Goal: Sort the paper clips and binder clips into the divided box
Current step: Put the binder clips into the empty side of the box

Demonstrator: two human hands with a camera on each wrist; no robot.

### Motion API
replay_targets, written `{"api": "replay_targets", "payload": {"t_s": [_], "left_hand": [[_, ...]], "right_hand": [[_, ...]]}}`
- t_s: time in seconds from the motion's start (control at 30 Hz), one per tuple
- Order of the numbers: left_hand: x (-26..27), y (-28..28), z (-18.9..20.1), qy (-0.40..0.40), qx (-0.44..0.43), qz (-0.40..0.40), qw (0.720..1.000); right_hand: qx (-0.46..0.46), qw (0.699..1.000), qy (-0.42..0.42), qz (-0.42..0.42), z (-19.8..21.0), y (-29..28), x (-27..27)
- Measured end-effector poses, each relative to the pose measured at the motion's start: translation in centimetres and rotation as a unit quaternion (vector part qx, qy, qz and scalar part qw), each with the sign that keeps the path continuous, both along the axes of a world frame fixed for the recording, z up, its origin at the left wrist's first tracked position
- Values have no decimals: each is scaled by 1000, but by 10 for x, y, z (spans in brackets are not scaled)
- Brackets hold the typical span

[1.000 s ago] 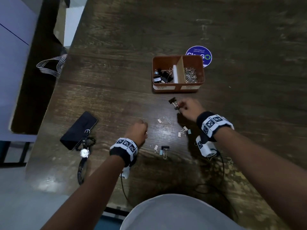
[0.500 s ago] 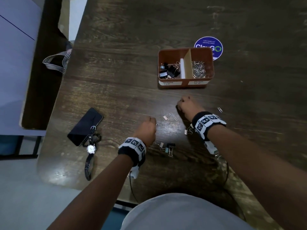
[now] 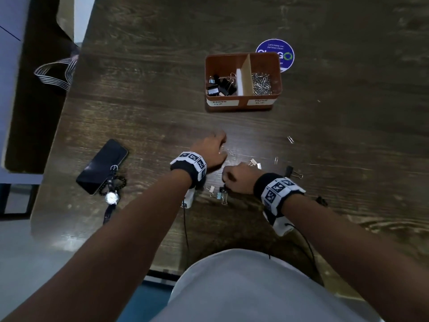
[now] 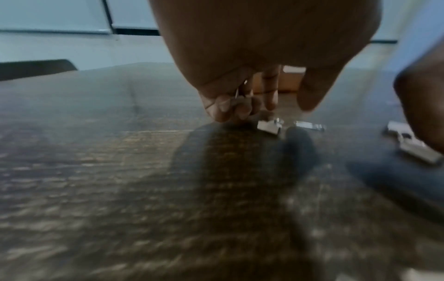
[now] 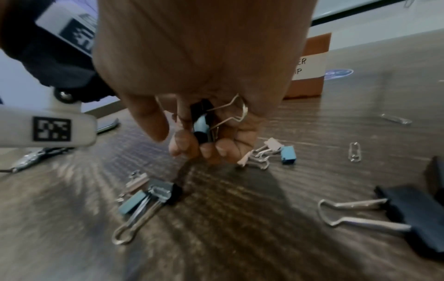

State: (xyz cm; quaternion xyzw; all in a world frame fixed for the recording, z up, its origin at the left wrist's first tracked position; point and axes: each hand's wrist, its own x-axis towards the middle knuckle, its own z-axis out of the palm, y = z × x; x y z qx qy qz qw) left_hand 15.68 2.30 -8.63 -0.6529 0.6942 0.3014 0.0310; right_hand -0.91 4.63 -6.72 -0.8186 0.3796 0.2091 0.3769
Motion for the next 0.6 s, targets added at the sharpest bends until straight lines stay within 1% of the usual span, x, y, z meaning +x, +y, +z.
{"api": "replay_targets", "payload": {"t_s": [0.07, 0.1, 0.17, 0.23, 0.3, 0.4, 0.5, 0.6], "left_hand": [[-1, 9, -9, -67, -18, -55, 996], [-2, 13, -12, -92, -27, -67, 993], [-2, 19, -13, -102, -35, -76, 991], [2, 26, -17, -81, -47, -76, 993], [6, 34, -18, -62, -55, -73, 994], [7, 46, -16, -63, -65, -66, 994], [10, 56, -16, -51, -64, -44, 996], [13, 68, -21, -46, -79, -61, 994]], "right_hand": [[-6, 999, -7, 31, -10, 10, 5], [-9, 999, -10, 52, -13, 13, 6], [-24, 994, 6, 107, -17, 18, 5], [-34, 992, 1, 125, -18, 19, 2], [-50, 992, -13, 117, -17, 20, -3], [-84, 991, -6, 103, -15, 19, -13], [-79, 995, 8, 64, -15, 17, -23], [-58, 998, 21, 25, -15, 15, -36]]}}
